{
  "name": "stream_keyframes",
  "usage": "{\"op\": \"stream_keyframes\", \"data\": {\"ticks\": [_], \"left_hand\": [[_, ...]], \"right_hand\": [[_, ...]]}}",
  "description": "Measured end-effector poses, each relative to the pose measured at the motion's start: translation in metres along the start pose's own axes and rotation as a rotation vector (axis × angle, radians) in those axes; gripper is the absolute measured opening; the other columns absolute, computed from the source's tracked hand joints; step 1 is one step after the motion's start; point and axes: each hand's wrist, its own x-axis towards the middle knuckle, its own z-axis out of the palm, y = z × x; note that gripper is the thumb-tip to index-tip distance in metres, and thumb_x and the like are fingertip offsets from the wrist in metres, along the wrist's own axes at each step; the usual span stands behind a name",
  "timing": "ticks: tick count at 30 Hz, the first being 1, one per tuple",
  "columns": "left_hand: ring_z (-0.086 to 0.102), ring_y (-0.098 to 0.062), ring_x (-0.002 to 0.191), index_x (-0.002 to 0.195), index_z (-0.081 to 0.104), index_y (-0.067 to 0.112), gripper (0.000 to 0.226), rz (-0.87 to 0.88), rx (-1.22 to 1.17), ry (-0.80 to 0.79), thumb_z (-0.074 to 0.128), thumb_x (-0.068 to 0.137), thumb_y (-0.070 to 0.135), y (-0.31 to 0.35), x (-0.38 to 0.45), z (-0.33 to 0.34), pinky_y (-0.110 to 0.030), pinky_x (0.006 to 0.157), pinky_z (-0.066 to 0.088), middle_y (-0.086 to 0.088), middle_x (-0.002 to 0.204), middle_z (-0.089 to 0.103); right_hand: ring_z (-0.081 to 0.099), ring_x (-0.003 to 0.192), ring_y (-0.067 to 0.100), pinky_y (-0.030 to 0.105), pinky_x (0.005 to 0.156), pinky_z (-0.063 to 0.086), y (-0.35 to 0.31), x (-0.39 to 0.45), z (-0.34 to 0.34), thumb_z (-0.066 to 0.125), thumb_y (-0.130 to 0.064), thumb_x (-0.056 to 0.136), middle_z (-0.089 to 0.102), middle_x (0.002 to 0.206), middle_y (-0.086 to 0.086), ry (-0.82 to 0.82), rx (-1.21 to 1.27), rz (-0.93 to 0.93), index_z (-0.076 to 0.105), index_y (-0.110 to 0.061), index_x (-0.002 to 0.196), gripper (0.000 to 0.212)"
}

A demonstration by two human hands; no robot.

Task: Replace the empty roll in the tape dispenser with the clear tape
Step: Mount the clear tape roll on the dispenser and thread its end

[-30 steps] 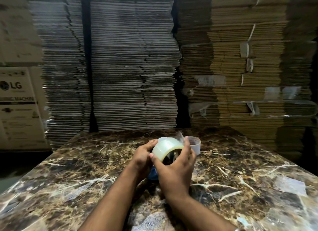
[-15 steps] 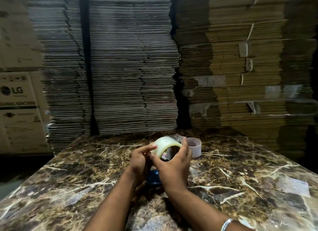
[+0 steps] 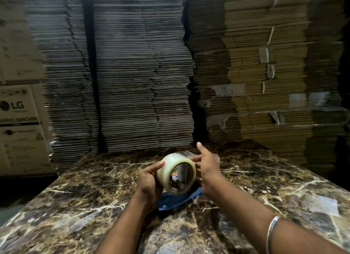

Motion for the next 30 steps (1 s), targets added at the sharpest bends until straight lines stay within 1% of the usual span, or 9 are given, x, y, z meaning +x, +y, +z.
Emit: {"op": "stream_keyframes", "data": {"ticks": [2, 4, 10, 13, 19, 21, 24, 26, 30], "left_hand": [[0.07, -0.032, 0.068, 0.101, 0.065, -0.01, 0.045, -0.011, 0.006, 0.012, 0.058, 0.067, 0.019, 0.001, -0.001, 0.001, -0.037, 0.068, 0.057, -0.023, 0.083, 0.073], [0.07, -0.03, 0.06, 0.093, 0.065, -0.009, 0.038, -0.017, -0.007, 0.002, 0.055, 0.067, 0.018, 0.003, -0.003, 0.002, -0.033, 0.058, 0.059, -0.021, 0.072, 0.073], [0.069, -0.032, 0.05, 0.063, 0.073, -0.008, 0.035, -0.041, -0.086, -0.023, 0.049, 0.067, 0.016, 0.007, -0.007, 0.004, -0.034, 0.047, 0.058, -0.022, 0.06, 0.071], [0.067, -0.029, 0.044, 0.053, 0.072, -0.005, 0.035, -0.057, -0.069, -0.044, 0.048, 0.066, 0.016, 0.009, -0.01, 0.005, -0.03, 0.044, 0.057, -0.02, 0.054, 0.069], [0.068, -0.029, 0.049, 0.058, 0.074, -0.004, 0.025, -0.048, -0.036, -0.121, 0.064, 0.053, 0.019, 0.01, -0.011, 0.003, -0.03, 0.048, 0.057, -0.019, 0.057, 0.07], [0.069, -0.031, 0.055, 0.067, 0.076, -0.004, 0.036, -0.045, -0.015, -0.146, 0.077, 0.043, 0.023, 0.01, -0.009, 0.0, -0.032, 0.053, 0.059, -0.02, 0.063, 0.072], [0.071, -0.031, 0.059, 0.07, 0.076, -0.004, 0.029, -0.058, 0.008, -0.12, 0.065, 0.067, 0.022, 0.009, -0.007, -0.002, -0.032, 0.057, 0.059, -0.021, 0.067, 0.073], [0.071, -0.029, 0.058, 0.067, 0.076, -0.004, 0.039, -0.068, 0.013, -0.125, 0.051, 0.083, 0.021, 0.007, -0.006, -0.001, -0.031, 0.057, 0.06, -0.02, 0.066, 0.073], [0.072, -0.032, 0.069, 0.08, 0.077, -0.006, 0.041, -0.069, 0.064, -0.129, 0.055, 0.081, 0.029, 0.008, -0.007, 0.0, -0.036, 0.069, 0.059, -0.023, 0.078, 0.074]], "right_hand": [[0.059, 0.064, 0.022, 0.032, 0.062, 0.048, -0.012, -0.002, -0.006, 0.06, -0.048, 0.091, 0.067, 0.074, 0.014, -0.059, -0.074, 0.02, 0.069, 0.002, 0.089, 0.051], [0.057, 0.062, 0.02, 0.029, 0.058, 0.045, -0.02, -0.005, -0.01, 0.064, -0.044, 0.089, 0.063, 0.071, 0.01, -0.101, -0.148, 0.047, 0.069, 0.001, 0.093, 0.046], [0.058, 0.063, 0.019, 0.028, 0.059, 0.044, -0.029, -0.012, -0.014, 0.074, -0.028, 0.082, 0.064, 0.074, 0.007, -0.191, -0.35, 0.126, 0.066, -0.005, 0.085, 0.024], [0.06, 0.062, 0.017, 0.029, 0.058, 0.044, -0.026, -0.012, -0.015, 0.072, -0.015, 0.084, 0.065, 0.078, 0.006, -0.213, -0.342, 0.135, 0.072, -0.001, 0.104, 0.025], [0.059, 0.063, 0.014, 0.029, 0.059, 0.047, -0.022, -0.003, -0.019, 0.068, -0.014, 0.088, 0.063, 0.074, 0.0, -0.261, -0.317, 0.166, 0.066, -0.011, 0.097, 0.01], [0.06, 0.063, 0.015, 0.029, 0.059, 0.047, -0.021, 0.0, -0.021, 0.067, -0.015, 0.09, 0.064, 0.073, 0.0, -0.267, -0.338, 0.169, 0.064, -0.012, 0.09, 0.005], [0.064, 0.062, 0.015, 0.025, 0.051, 0.05, -0.015, 0.005, -0.024, 0.066, -0.015, 0.092, 0.067, 0.072, 0.002, -0.258, -0.31, 0.176, 0.059, -0.015, 0.08, 0.014], [0.066, 0.063, 0.015, 0.02, 0.044, 0.05, -0.011, 0.008, -0.025, 0.066, -0.016, 0.092, 0.07, 0.073, 0.002, -0.259, -0.292, 0.194, 0.064, -0.013, 0.082, 0.011], [0.068, 0.064, 0.018, 0.027, 0.056, 0.057, -0.002, 0.016, -0.024, 0.068, -0.014, 0.09, 0.073, 0.072, 0.005, -0.252, -0.244, 0.202, 0.069, -0.01, 0.083, 0.009]]}}
